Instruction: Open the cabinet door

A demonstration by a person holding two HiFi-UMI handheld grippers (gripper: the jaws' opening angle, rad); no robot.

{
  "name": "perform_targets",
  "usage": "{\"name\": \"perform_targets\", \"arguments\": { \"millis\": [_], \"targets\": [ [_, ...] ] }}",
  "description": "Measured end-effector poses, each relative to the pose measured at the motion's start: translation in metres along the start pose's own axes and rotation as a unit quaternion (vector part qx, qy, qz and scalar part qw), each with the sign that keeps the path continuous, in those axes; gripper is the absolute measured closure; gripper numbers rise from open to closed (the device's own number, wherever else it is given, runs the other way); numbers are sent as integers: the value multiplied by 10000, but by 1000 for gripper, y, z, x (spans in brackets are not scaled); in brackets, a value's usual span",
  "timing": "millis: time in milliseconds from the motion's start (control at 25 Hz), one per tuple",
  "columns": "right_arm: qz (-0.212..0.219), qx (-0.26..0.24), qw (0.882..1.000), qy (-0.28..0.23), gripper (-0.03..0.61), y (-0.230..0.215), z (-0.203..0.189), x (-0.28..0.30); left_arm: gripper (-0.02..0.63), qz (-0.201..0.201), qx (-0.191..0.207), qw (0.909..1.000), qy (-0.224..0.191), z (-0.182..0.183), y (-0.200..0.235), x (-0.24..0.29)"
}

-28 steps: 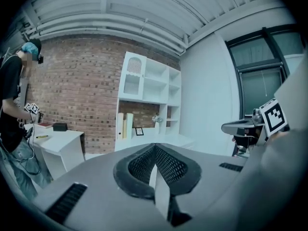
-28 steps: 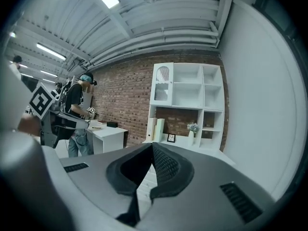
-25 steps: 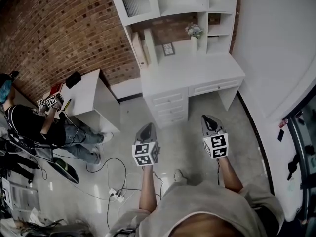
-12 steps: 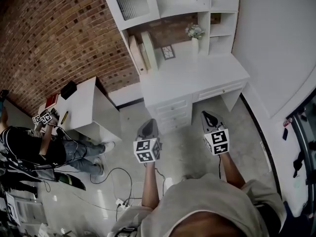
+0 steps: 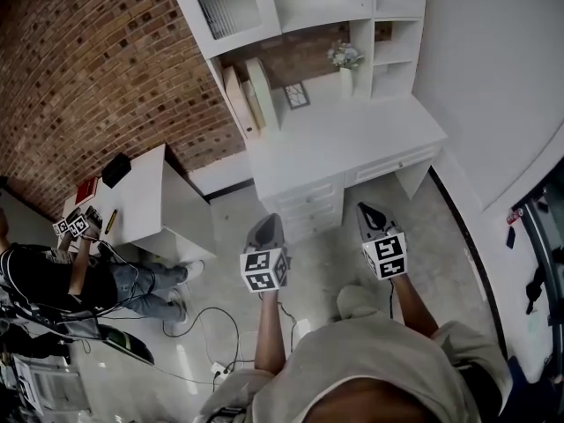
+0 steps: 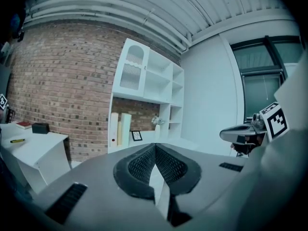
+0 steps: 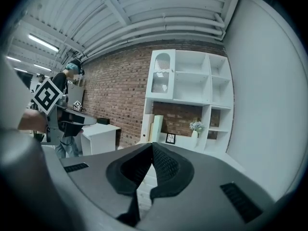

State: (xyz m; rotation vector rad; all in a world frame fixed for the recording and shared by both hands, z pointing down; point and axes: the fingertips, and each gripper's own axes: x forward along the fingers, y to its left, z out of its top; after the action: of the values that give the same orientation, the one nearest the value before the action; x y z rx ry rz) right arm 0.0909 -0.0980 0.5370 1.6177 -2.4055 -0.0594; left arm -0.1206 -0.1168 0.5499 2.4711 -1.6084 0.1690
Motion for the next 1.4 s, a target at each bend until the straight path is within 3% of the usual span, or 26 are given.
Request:
{"name": "perform_targets", "arguments": {
  "millis": [560, 1400],
  "targets": [
    [149, 129, 9998, -32, 565, -33, -4, 100, 588, 103, 69, 9998, 127, 9, 41, 89],
    [381, -40, 9985, -401, 565, -141, 61, 332, 588, 464, 171, 9988, -58, 99, 132, 301]
  ]
}}
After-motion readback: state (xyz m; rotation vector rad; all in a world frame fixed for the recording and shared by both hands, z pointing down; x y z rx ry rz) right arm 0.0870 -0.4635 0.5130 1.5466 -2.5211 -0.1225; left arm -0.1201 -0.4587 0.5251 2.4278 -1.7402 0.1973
